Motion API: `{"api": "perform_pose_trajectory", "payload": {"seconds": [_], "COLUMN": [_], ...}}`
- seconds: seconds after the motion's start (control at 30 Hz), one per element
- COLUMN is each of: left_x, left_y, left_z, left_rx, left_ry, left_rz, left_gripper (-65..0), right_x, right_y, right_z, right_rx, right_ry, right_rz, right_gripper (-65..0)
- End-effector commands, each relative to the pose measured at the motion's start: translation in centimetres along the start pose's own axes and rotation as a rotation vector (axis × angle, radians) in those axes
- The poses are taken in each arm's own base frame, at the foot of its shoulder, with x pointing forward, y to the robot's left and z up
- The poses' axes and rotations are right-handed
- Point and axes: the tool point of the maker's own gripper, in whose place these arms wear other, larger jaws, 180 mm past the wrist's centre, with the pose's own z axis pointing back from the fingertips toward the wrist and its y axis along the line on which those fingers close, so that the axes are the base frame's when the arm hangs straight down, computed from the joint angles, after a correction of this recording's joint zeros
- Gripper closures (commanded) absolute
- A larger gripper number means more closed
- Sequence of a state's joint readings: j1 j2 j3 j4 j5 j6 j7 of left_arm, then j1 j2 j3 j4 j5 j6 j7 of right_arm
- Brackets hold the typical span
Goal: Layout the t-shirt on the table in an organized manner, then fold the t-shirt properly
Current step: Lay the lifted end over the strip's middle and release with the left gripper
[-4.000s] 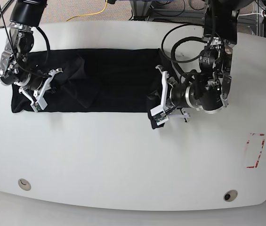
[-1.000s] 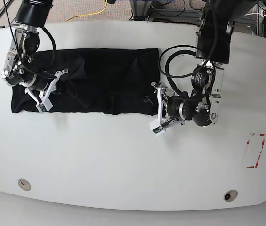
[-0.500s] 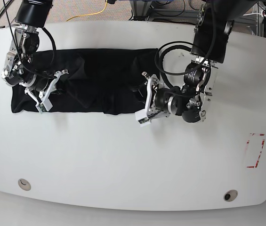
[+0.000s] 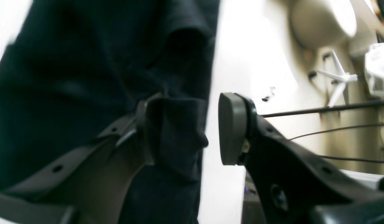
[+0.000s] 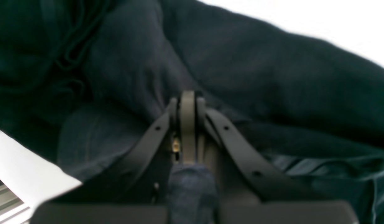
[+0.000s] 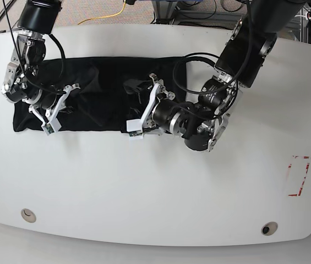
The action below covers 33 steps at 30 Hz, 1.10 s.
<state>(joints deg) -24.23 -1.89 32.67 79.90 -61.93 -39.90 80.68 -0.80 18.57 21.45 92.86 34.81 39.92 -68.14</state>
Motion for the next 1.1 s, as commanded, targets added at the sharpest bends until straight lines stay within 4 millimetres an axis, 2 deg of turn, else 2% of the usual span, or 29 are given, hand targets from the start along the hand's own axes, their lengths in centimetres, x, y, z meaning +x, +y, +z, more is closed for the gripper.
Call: {"api": "perform_pose_trajectory", "payload": {"seconds": [0.0,0.13,0.3,0.37,0.6,0.7,0.83,1.0,1.07], "left_x": [2.8,3.9,3.5,3.4,0.8,-0.4,-2.0,-3.2,-3.1], "left_y": [-0.9,-1.2,0.4,1.4,5.5,6.8,7.3,7.3,7.4], "left_z": [0.8,1.9,4.7,6.4,12.8,14.2,13.9,12.5,11.7], "left_rx": [-0.02,0.006,0.082,0.128,0.309,0.367,0.38,0.383,0.392], "left_ry": [-0.052,-0.071,-0.093,-0.116,-0.169,-0.166,-0.153,-0.12,-0.119], "left_rz": [-0.07,-0.129,-0.124,-0.11,-0.01,0.023,0.059,0.075,0.069], "left_gripper": [-25.8,-25.8,-25.8,-25.8,-25.8,-25.8,-25.8,-25.8,-25.8], "right_x": [1.5,1.6,1.6,1.6,1.6,1.6,1.6,1.6,1.6], "right_y": [-0.5,-0.5,-0.5,-0.5,-0.6,-0.6,-0.6,-0.5,-0.5], "right_z": [0.7,0.7,0.7,0.7,0.8,0.8,0.8,0.8,0.8], "right_rx": [-0.012,-0.012,-0.012,-0.012,-0.015,-0.015,-0.016,-0.015,-0.015], "right_ry": [-0.047,-0.048,-0.048,-0.048,-0.051,-0.051,-0.051,-0.052,-0.052], "right_rz": [0.018,0.018,0.018,0.018,0.018,0.018,0.017,0.016,0.016], "right_gripper": [0.0,0.0,0.0,0.0,0.0,0.0,0.0,0.0,0.0]}}
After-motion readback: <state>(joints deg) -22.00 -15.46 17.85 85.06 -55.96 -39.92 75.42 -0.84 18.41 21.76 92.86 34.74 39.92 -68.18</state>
